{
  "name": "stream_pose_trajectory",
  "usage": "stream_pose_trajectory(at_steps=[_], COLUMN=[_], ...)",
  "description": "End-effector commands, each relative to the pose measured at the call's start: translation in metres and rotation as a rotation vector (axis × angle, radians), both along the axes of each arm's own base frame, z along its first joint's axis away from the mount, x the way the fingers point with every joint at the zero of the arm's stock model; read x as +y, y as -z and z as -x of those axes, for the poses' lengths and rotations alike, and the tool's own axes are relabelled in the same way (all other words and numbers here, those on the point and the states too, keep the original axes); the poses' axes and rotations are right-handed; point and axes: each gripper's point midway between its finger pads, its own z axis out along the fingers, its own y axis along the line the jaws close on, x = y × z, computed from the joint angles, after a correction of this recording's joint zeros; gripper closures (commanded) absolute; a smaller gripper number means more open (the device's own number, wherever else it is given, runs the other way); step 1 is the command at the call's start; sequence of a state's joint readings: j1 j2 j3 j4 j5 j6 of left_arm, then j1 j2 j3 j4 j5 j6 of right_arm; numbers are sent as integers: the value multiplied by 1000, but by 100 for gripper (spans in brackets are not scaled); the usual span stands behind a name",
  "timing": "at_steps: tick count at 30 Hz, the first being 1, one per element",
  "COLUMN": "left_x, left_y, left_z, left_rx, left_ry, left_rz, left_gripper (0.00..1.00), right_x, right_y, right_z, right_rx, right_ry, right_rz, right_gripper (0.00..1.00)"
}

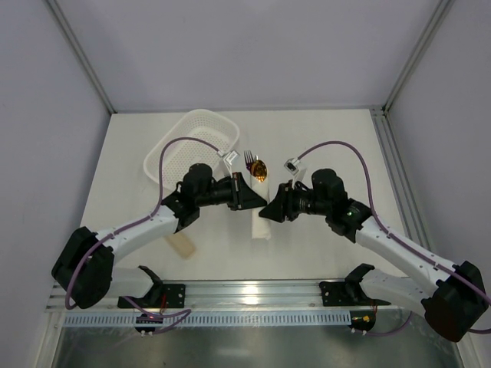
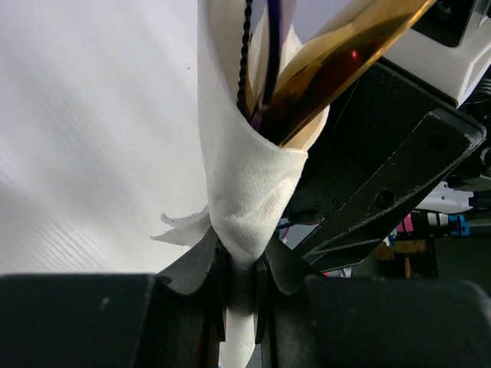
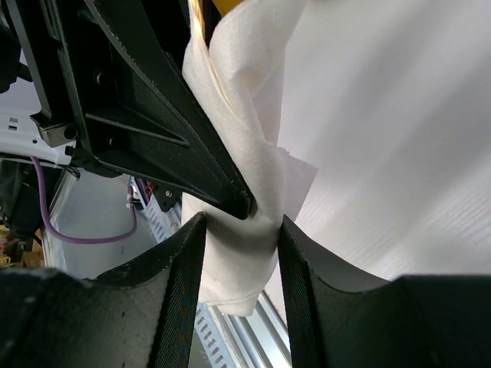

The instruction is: Place the utensils on the paper napkin and roll it up

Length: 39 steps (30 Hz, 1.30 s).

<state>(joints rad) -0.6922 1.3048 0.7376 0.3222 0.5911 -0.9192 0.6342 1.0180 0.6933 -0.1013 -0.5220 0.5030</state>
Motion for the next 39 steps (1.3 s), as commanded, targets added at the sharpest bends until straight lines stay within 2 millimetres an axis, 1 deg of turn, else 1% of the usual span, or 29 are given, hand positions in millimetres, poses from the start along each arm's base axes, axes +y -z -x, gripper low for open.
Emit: stream_pose_trajectory(at_steps=[1,5,8,9,10,11,12,14,18,22,23,24,26,27,29,32,33,36,39], left_x=[-5,-5,-5,-5,-5,-6,-6,-6,-5,-5,-5,-5,-5,-6,-6,-6,-6,-6,-6], left_y=[-67,-71,-75,-78,-80,-81,-83,-90,-101,-105,-106,-106,-106,-105,-104,-100,-99,-98,-98], left_z=[0,2,4,6,6,7,9,12,18,24,25,25,28,28,29,30,30,32,32], left_rx=[-166,-174,-182,-188,-193,-189,-192,-202,-226,-228,-227,-226,-222,-212,-206,-199,-198,-197,-201], left_ry=[20,30,34,43,47,51,62,74,95,132,134,138,153,161,169,172,172,180,184], left_rz=[147,157,175,187,194,201,209,238,287,296,296,297,297,291,284,275,275,272,273], left_gripper=[100,100,100,100,100,100,100,100,100,99,98,95,91,84,80,70,62,60,61], right_x=[5,6,5,7,6,6,7,8,9,7,8,8,7,7,6,5,5,5,5], right_y=[-7,-10,-12,-18,-17,-19,-19,-22,-31,-36,-38,-41,-44,-47,-53,-62,-65,-70,-73], right_z=[7,9,12,10,11,12,13,17,24,26,27,27,28,28,30,30,30,31,32], right_rx=[-40,-52,-62,-92,-91,-101,-104,-116,-143,-167,-172,-184,-192,-205,-222,-248,-255,-267,-278], right_ry=[-48,-61,-69,-70,-71,-74,-79,-99,-130,-131,-138,-139,-133,-133,-135,-127,-129,-130,-133], right_rz=[-34,-58,-71,-92,-93,-102,-107,-132,-176,-192,-201,-212,-221,-228,-248,-274,-282,-298,-317], right_gripper=[56,57,60,64,66,69,73,75,83,90,91,95,96,96,96,96,96,96,96])
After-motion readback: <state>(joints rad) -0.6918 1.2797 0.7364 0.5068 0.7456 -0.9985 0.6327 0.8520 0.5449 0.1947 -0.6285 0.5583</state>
